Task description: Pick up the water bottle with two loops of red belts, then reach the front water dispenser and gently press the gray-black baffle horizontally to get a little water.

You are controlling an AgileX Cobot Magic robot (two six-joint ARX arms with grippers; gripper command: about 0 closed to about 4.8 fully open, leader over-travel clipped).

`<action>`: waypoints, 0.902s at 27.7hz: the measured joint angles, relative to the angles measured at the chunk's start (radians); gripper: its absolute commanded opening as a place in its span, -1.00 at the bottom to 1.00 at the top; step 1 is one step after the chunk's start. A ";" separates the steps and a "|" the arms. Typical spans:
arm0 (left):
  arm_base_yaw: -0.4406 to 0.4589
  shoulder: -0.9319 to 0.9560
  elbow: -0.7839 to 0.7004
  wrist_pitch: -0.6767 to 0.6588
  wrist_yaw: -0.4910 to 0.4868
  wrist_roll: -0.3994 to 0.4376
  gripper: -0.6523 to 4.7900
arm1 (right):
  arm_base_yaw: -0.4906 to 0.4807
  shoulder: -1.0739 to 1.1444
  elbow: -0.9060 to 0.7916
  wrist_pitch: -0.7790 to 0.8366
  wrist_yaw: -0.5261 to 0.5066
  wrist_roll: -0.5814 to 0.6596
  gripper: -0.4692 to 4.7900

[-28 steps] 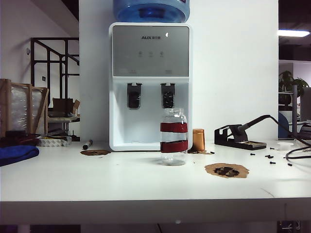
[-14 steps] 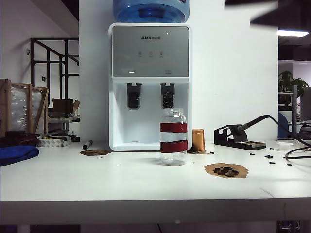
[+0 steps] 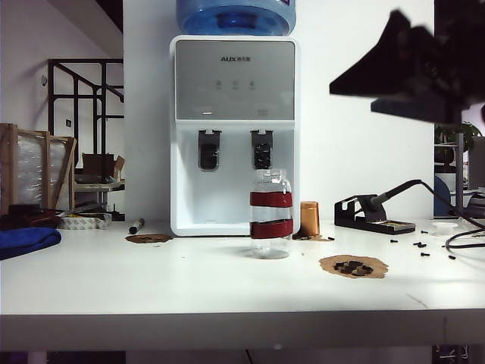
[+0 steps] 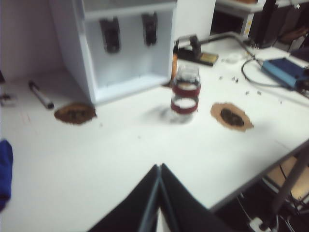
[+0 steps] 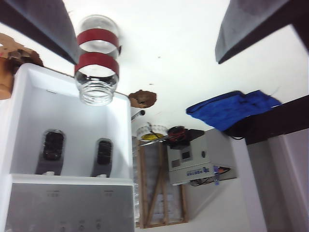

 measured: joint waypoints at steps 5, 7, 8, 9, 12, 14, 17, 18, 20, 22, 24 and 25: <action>-0.084 0.006 0.001 0.027 0.002 -0.071 -0.78 | 0.077 0.196 0.000 0.140 0.105 0.026 1.00; -0.150 0.034 0.001 0.043 -0.048 -0.077 -0.78 | 0.074 0.270 0.000 0.186 0.127 0.030 1.00; -0.173 0.050 0.001 0.046 -0.076 -0.077 -0.78 | 0.075 0.298 0.000 0.193 0.138 0.030 1.00; -0.193 0.069 0.001 0.047 -0.098 -0.077 -0.78 | 0.075 0.312 0.000 0.193 0.147 0.031 1.00; -0.256 0.151 0.001 0.080 -0.173 -0.078 -0.78 | 0.075 0.344 0.004 0.235 0.184 0.033 1.00; -0.302 0.213 0.000 0.136 -0.232 -0.078 -0.78 | 0.075 0.372 0.007 0.288 0.195 0.040 1.00; -0.344 0.286 0.000 0.230 -0.291 -0.084 -0.78 | 0.075 0.426 0.029 0.319 0.197 0.046 1.00; -0.356 0.309 0.000 0.262 -0.318 -0.092 -0.78 | 0.075 0.451 0.043 0.320 0.197 0.048 1.00; -0.370 0.346 0.000 0.305 -0.335 -0.100 -0.78 | 0.075 0.481 0.066 0.318 0.197 0.052 1.00; -0.375 0.371 -0.001 0.322 -0.342 -0.104 -0.78 | 0.075 0.504 0.090 0.318 0.196 0.062 1.00; -0.375 0.371 -0.003 0.329 -0.343 -0.104 -0.78 | 0.075 0.534 0.125 0.321 0.196 0.071 1.00; -0.375 0.372 -0.003 0.339 -0.346 -0.106 -0.78 | 0.075 0.547 0.138 0.325 0.196 0.072 1.00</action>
